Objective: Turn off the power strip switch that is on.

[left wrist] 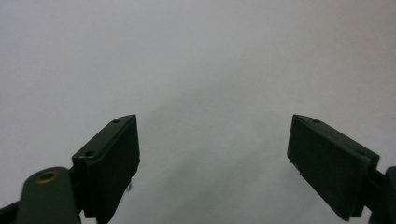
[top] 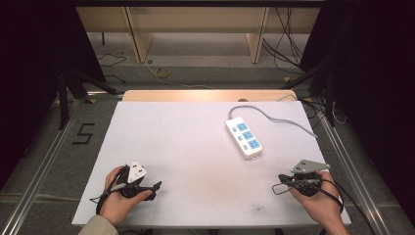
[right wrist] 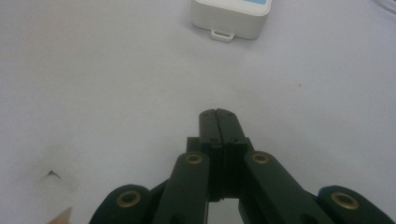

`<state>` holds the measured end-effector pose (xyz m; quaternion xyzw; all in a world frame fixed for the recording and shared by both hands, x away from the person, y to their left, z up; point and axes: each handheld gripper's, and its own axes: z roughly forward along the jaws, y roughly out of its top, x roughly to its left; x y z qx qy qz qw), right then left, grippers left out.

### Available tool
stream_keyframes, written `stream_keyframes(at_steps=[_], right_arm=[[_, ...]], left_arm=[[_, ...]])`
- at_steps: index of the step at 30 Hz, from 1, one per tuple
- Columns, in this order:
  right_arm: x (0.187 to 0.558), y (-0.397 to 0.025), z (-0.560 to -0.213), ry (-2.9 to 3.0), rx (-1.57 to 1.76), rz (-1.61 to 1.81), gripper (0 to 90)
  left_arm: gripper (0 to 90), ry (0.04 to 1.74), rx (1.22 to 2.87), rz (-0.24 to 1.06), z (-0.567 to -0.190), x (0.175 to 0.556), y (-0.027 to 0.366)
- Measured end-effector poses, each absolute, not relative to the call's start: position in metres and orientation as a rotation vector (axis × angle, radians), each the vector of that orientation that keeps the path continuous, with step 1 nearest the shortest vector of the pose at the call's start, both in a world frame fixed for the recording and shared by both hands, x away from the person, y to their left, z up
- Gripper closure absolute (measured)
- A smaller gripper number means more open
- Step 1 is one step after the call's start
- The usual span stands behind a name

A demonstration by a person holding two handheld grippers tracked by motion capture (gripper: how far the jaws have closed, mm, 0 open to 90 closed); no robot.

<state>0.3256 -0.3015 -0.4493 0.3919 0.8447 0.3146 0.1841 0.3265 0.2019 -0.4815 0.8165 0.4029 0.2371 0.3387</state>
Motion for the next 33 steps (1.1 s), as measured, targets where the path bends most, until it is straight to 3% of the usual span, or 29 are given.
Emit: stream_keyframes(at_steps=[33], right_arm=[[0.346, -0.286, -0.435, 2.364, 1.115, 0.9, 90.0]], left_arm=[[16.9, 1.033, 2.144, 0.623, -0.483, 0.326, 0.2]])
